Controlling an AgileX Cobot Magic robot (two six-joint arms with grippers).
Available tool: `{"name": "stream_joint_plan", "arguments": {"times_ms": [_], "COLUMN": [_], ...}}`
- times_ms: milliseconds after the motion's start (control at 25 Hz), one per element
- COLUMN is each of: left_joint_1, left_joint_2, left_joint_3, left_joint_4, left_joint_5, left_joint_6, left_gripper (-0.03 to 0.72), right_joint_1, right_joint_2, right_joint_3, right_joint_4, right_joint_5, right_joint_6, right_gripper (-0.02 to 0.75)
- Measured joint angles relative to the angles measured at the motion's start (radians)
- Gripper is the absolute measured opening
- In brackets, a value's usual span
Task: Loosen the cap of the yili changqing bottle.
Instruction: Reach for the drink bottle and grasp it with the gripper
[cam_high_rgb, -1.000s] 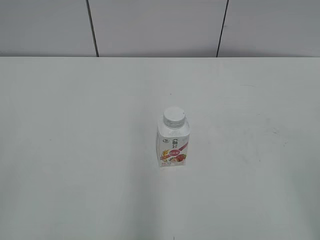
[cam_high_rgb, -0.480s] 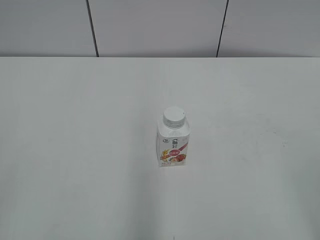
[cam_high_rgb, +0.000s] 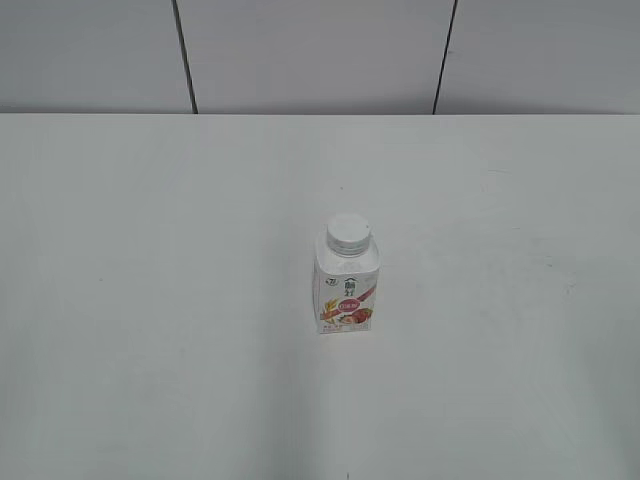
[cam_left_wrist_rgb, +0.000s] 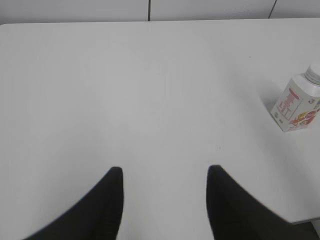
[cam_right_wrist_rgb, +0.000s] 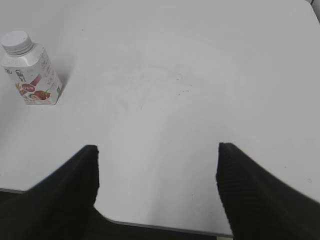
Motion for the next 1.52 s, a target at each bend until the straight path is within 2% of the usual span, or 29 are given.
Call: {"name": "stream_joint_plan", "arguments": {"times_ms": [640,800,1080,1360,1520], "left_joint_1": [0.000,0.000,0.000,0.000,0.000], "left_joint_2": [0.000,0.000,0.078,0.308,0.486], "left_joint_3": [-0.010,-0.024,0.038,0.096,0.097], "left_joint_4": [0.001,0.009,0.121,0.130,0.131], "left_joint_5": [-0.020,-0.195,-0.519,-0.782,-0.919], "left_joint_6": [0.000,0.000,0.000,0.000,0.000], "left_gripper": [0.344,0.344,0.355,0.462,0.477], "right_joint_1": [0.000,0.000,0.000,0.000,0.000], "right_joint_2": [0.000,0.000,0.000,0.000,0.000], "right_joint_3": [0.000,0.000,0.000,0.000,0.000], "right_joint_4": [0.000,0.000,0.000,0.000,0.000], "right_joint_5": [0.000,0.000,0.000,0.000,0.000], "right_joint_6": [0.000,0.000,0.000,0.000,0.000], "right_gripper": [0.574,0.574,0.574,0.574,0.574]}}
